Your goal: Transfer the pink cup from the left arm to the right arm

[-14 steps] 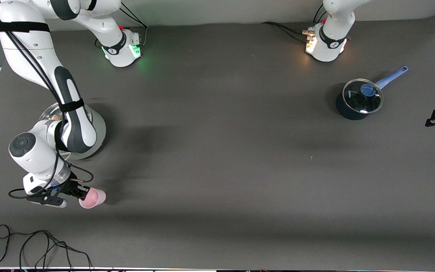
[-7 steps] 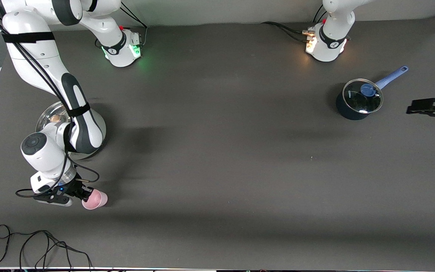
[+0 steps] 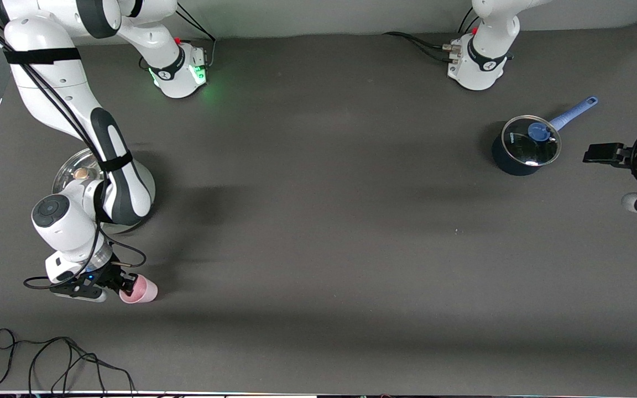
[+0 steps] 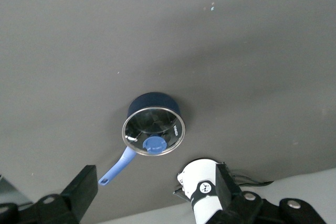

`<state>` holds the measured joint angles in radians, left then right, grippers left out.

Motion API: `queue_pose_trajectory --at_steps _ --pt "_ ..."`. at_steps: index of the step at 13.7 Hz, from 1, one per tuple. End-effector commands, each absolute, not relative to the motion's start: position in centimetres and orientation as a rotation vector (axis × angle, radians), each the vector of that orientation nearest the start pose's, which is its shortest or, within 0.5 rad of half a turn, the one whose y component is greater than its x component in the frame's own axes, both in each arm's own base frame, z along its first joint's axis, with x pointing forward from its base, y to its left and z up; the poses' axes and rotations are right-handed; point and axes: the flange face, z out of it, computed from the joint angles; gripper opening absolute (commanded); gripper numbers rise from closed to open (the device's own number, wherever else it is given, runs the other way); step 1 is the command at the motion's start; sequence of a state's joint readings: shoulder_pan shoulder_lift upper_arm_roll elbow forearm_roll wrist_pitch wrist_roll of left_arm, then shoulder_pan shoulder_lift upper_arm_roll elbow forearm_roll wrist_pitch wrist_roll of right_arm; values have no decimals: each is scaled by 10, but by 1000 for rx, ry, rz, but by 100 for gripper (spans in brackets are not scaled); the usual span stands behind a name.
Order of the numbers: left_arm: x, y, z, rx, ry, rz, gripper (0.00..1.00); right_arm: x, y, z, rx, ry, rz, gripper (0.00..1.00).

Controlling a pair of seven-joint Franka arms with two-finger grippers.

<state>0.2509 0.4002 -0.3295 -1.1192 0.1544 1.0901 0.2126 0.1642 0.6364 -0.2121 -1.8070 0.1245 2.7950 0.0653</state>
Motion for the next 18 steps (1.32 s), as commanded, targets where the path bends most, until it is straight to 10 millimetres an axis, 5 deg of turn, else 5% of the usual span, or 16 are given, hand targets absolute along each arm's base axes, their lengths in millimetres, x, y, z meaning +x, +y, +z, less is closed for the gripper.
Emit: queue_pose_trajectory --at_steps 1,5,10,13,18 --pt "601 -11 575 -2993 291 646 100 684 -22 241 -3114 226 -610 100" --pt "596 -11 579 -3065 128 593 100 684 -22 244 -3113 224 -607 100" --pt "555 5 559 -3141 105 318 100 679 -25 272 -3132 148 -475 100" --pt "548 6 555 -3141 98 220 100 670 -23 326 -3126 105 -328 100" --pt "558 -2 562 -3041 140 77 100 667 -11 464 -3117 40 -12 100"
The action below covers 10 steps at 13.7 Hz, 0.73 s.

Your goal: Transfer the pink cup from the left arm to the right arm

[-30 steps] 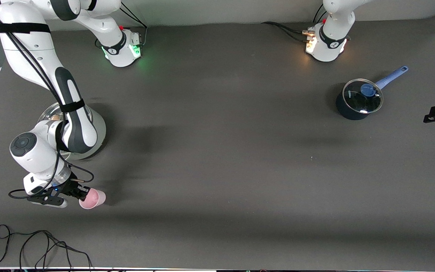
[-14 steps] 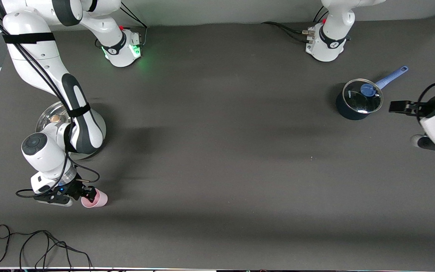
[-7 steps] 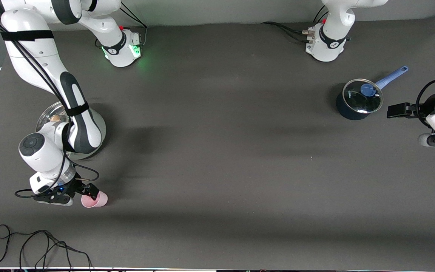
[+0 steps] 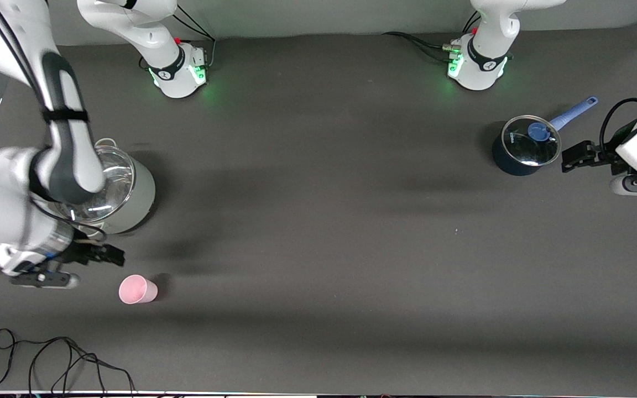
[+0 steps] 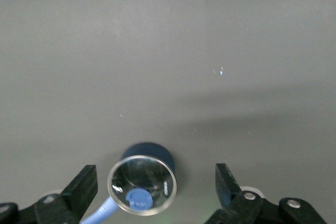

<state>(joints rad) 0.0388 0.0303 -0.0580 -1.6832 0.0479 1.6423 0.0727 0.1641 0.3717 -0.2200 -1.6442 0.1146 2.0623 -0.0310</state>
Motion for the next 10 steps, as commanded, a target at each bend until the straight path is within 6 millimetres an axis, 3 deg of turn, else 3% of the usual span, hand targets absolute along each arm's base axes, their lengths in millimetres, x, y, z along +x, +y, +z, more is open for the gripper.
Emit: queue_pose_trajectory --at_steps 1,3,6,8,10 --pt "558 1 561 -3011 142 85 100 665 -8 490 -3113 33 36 100" --pt "563 6 559 -3015 211 86 100 649 -5 548 -3102 15 78 100" --pt "571 4 569 -3018 203 43 100 612 -11 614 -3083 12 21 100" --pt "576 -1 561 -3039 204 55 100 593 -16 633 -3072 14 28 100" --pt "579 -5 565 -3086 155 35 100 586 -18 628 -3076 14 43 100"
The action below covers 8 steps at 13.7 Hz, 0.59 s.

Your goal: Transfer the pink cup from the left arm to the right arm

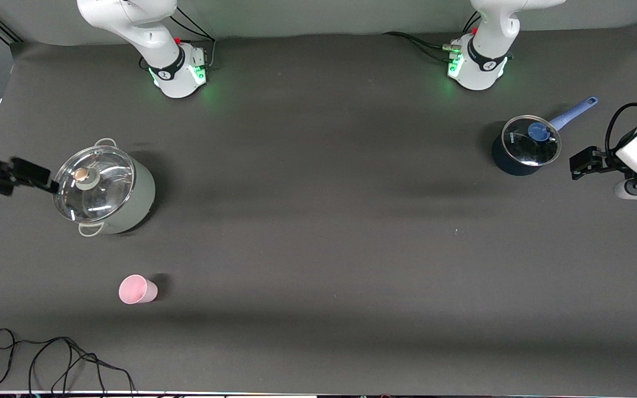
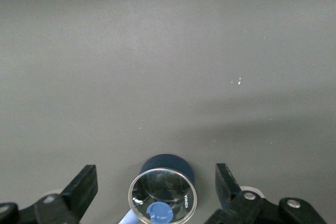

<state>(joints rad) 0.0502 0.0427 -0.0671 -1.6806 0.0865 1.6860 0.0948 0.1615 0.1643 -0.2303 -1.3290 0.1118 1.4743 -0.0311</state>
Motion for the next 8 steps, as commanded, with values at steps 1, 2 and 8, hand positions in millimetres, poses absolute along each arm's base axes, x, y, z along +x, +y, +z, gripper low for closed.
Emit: queue_pose_trajectory --at_steps 1,2,8 --pt "580 -5 564 -3091 124 37 100 584 -20 620 -3099 8 53 100" --pt "580 -5 564 -3091 112 36 100 582 -23 612 -3109 5 50 100" --pt "579 -3 562 -3091 107 48 100 561 -28 575 -3156 -42 -15 100"
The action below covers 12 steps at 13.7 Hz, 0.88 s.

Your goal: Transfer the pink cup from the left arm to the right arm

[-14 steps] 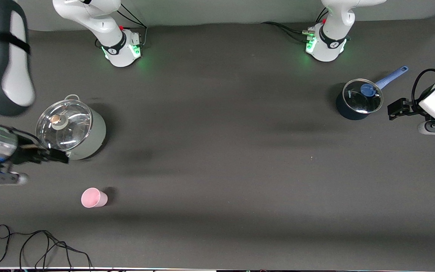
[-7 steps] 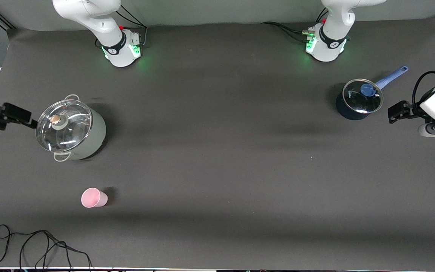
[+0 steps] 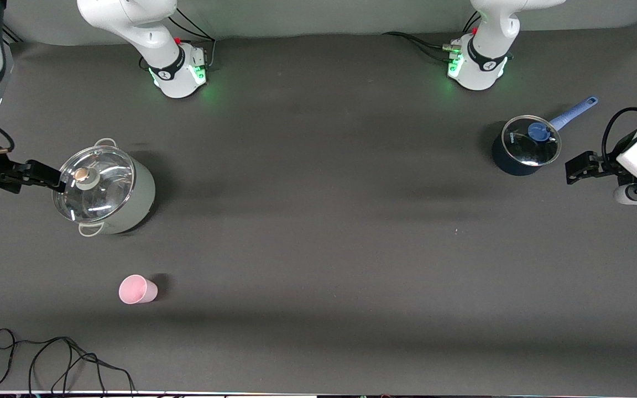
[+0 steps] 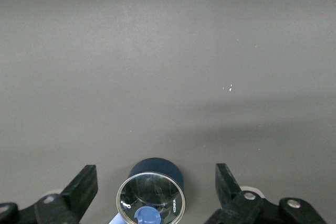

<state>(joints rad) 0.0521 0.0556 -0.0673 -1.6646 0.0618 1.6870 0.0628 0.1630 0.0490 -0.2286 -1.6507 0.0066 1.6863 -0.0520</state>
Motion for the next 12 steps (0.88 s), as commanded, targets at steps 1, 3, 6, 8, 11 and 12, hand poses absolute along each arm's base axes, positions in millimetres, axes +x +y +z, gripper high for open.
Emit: queue_pose_trajectory --at_steps 1,3,6,8,11,12 --pt "579 -3 563 -3091 107 48 100 563 -27 571 -3157 -42 -6 100" --pt "579 -6 561 -3090 124 41 100 568 -26 571 -3159 -44 -11 100" --pt "580 -6 556 -3102 120 -4 100 575 -25 565 -3164 -45 -7 100" --pt "581 -5 556 -3134 101 -19 100 576 -32 562 -3162 -25 -7 100" --pt "578 -4 551 -3134 96 -24 100 578 -42 564 -3149 -29 -28 100" --pt "578 -4 551 -3135 96 -24 100 579 -34 564 -3146 -51 -36 100"
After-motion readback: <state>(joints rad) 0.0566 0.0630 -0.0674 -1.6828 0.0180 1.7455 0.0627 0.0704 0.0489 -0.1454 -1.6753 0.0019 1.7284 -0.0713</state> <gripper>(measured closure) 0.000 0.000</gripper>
